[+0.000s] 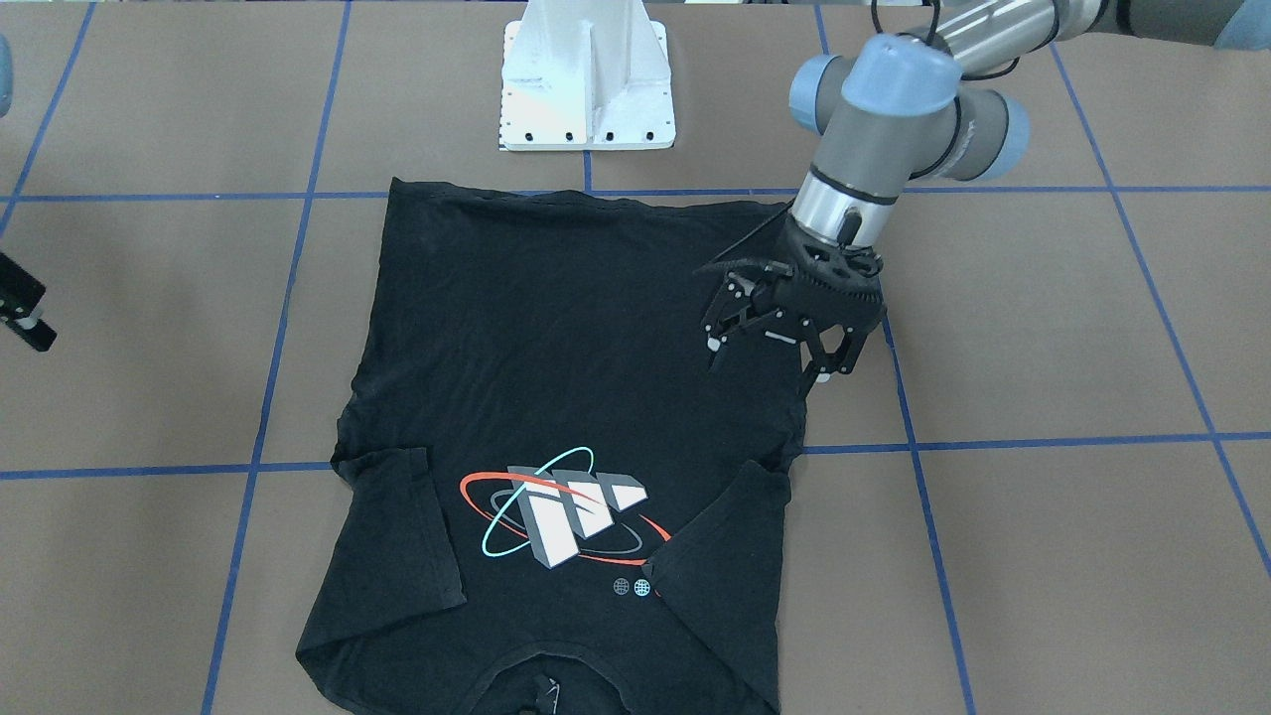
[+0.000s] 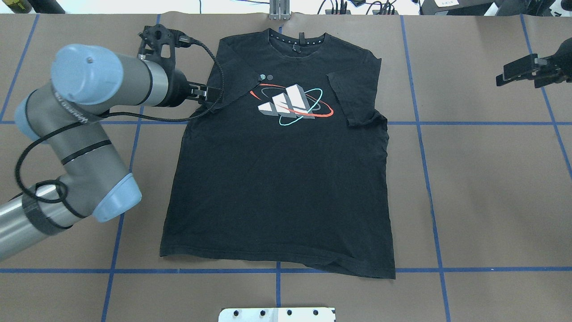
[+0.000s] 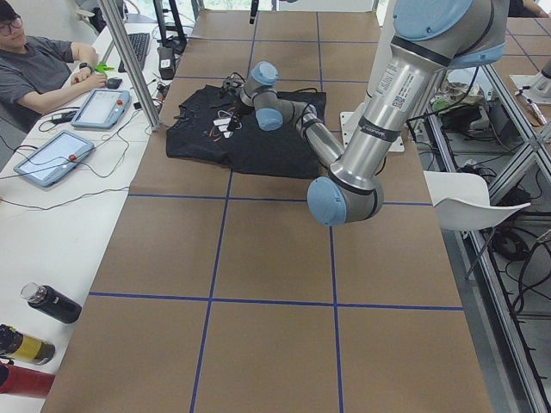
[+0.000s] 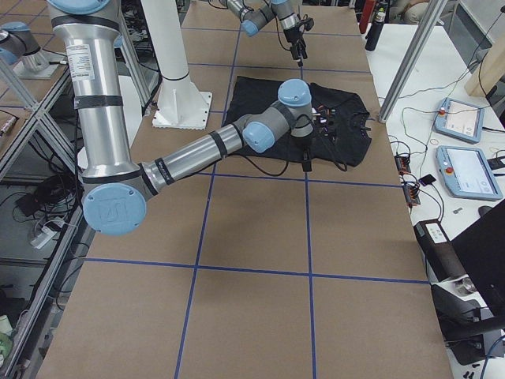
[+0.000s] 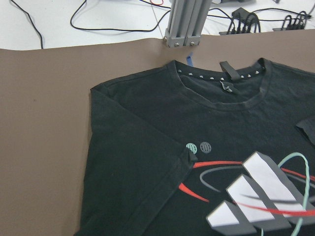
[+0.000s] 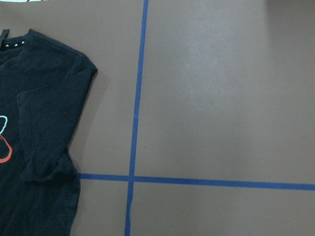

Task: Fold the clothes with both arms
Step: 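Lower both grippers to the shirt's bottom hem corners nearest the robot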

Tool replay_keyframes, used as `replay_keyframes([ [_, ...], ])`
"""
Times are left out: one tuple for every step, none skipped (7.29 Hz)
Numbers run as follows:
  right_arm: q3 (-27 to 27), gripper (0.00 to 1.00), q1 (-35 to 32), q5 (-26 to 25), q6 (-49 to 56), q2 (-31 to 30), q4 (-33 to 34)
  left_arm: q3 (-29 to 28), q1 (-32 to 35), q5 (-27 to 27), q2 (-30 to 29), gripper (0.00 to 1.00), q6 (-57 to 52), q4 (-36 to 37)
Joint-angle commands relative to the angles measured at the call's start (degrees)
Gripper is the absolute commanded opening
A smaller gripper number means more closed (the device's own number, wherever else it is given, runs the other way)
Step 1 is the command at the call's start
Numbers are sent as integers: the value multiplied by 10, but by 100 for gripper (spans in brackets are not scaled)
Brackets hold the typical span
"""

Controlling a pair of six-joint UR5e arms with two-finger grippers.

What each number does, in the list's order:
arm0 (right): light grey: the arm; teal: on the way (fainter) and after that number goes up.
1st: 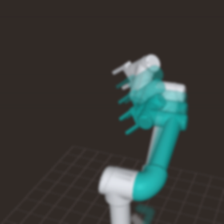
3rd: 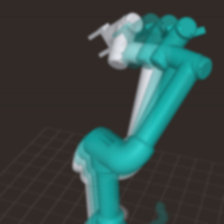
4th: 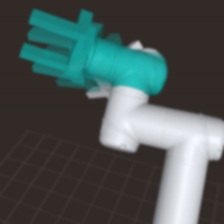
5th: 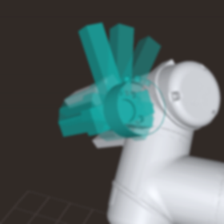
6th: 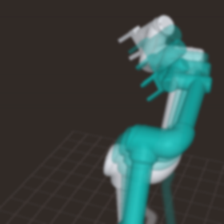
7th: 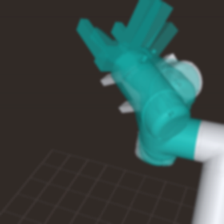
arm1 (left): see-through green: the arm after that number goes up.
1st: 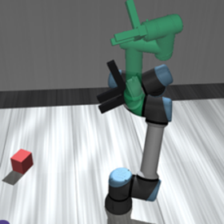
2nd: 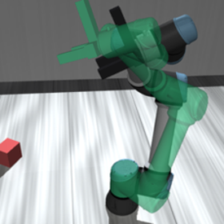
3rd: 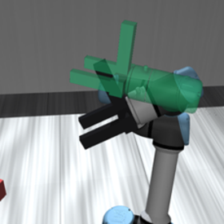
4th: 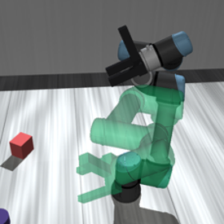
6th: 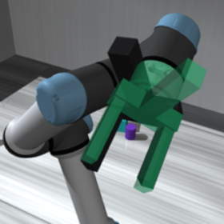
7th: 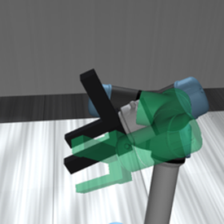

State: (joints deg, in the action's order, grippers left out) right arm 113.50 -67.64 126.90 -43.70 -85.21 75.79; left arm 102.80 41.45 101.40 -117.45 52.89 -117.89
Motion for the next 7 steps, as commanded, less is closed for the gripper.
replay_keyframes([
  [100, 100, 84, -51, -100, -68, 1, 84, -9, 39, 74, 100, 5, -1],
  [151, 100, 151, -104, -176, -93, 0, 115, -22, 35, 123, 100, 5, -3],
  [190, 100, 224, -159, -248, -115, 0, 132, -35, 32, 158, 100, 6, -5],
  [211, 100, 294, -225, -316, -123, 0, 139, -61, 14, 179, 100, 25, -6],
  [216, 100, 362, -289, -366, -124, 0, 139, -112, -41, 184, 100, 65, -6],
  [216, 100, 430, -353, -409, -125, 0, 139, -140, -52, 185, 100, 88, -7],
  [216, 100, 490, -413, -447, -125, 0, 138, -160, -52, 197, 100, 107, -7],
])
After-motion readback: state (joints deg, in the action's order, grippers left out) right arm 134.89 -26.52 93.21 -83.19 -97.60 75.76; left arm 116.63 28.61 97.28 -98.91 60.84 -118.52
